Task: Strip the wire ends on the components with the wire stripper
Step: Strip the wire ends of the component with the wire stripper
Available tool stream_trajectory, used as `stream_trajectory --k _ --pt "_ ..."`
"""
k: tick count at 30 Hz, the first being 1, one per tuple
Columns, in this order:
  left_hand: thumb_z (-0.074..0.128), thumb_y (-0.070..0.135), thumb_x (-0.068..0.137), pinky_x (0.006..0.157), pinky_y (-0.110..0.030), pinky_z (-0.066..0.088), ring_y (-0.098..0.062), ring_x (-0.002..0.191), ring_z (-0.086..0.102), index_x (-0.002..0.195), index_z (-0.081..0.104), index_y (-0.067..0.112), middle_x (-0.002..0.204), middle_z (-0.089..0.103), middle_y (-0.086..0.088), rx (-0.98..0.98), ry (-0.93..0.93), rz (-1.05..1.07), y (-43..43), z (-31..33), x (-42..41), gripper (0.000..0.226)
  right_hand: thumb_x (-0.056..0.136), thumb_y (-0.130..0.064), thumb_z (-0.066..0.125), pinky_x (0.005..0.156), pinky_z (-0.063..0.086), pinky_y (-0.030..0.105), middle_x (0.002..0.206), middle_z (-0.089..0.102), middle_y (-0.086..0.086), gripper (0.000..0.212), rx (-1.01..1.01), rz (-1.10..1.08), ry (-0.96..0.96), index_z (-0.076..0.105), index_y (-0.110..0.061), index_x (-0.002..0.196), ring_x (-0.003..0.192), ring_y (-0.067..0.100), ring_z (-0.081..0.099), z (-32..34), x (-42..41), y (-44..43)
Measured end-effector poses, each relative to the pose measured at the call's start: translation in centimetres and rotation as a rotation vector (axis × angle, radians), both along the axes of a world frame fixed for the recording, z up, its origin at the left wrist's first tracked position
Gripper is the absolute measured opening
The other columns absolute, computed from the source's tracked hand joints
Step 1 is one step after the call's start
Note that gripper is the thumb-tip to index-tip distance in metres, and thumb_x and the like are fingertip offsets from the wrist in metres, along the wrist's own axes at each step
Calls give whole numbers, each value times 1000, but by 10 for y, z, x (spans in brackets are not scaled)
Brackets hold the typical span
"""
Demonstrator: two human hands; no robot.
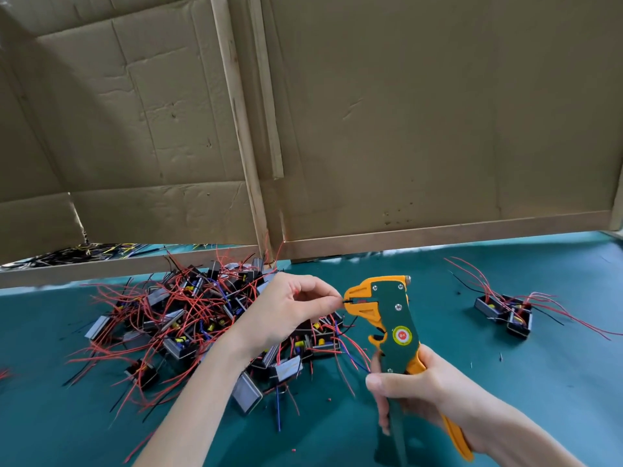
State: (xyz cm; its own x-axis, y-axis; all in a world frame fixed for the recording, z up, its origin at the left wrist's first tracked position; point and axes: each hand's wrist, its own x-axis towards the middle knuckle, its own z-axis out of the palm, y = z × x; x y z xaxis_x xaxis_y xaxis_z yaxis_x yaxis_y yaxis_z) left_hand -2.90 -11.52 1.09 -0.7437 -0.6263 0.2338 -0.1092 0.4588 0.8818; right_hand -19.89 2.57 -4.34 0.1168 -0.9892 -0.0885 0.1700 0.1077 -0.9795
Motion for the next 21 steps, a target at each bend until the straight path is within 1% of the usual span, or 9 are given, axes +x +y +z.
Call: stream_trajectory --k 3,5,8,11,12,14,16,18,21 --pt "70 15 85 61 -15 44 -4 61 53 77 75 24 68 66 1 9 -21 -20 -2 -1 1 12 59 -35 86 45 44 24 49 54 15 35 14 -121 94 58 -13 59 41 24 49 -4 8 -2" --pt "69 17 86 64 -17 45 -5 64 54 82 74 19 75 67 -5 -5 -54 -1 -3 -8 -2 7 54 -39 86 42 42 25 46 48 15 43 35 -211 115 52 -12 56 38 24 44 -9 11 -5" --pt "67 16 89 64 -16 44 -4 61 53 86 70 14 75 64 1 0 -70 49 -6 -22 -9 4 54 -32 87 47 49 31 57 55 19 36 93 -185 30 60 -11 63 46 28 54 -10 7 -6" --pt "66 10 89 67 -21 48 -6 60 56 88 61 17 76 62 2 -30 -29 165 -7 -39 -15 9 62 -16 83 64 56 40 76 63 24 20 112 -172 -137 70 -8 74 69 35 64 -7 -2 -9" --pt "67 10 88 68 -23 48 -7 61 56 87 57 17 76 61 0 -38 -7 202 -6 -45 -17 12 64 -13 80 66 57 41 79 64 24 15 107 -183 -148 71 -8 75 71 35 65 -7 -6 -10" --pt "72 14 85 68 -18 44 -6 63 54 83 52 19 74 60 1 -84 -9 246 -4 -57 -19 20 64 -3 78 65 58 41 79 65 24 13 103 -212 -171 72 -7 75 71 35 66 -7 -12 -12" --pt "76 21 81 68 -14 41 -3 66 52 78 54 22 74 61 6 -141 -82 224 -5 -66 -20 23 62 2 79 64 58 42 80 65 24 19 107 -237 -179 70 -5 78 70 35 67 -8 -16 -14" --pt "80 27 76 70 -12 40 1 70 53 73 59 25 74 63 10 -162 -138 162 -6 -69 -19 21 66 -6 73 63 58 42 80 65 25 16 109 -260 -190 67 -2 81 69 35 66 -7 -18 -14" --pt "83 29 70 76 -12 40 4 75 55 75 71 20 76 65 13 -180 -240 85 -9 -64 -16 16 69 -6 69 63 58 42 79 65 25 18 134 -277 -213 63 -1 86 68 35 66 -10 -20 -16"
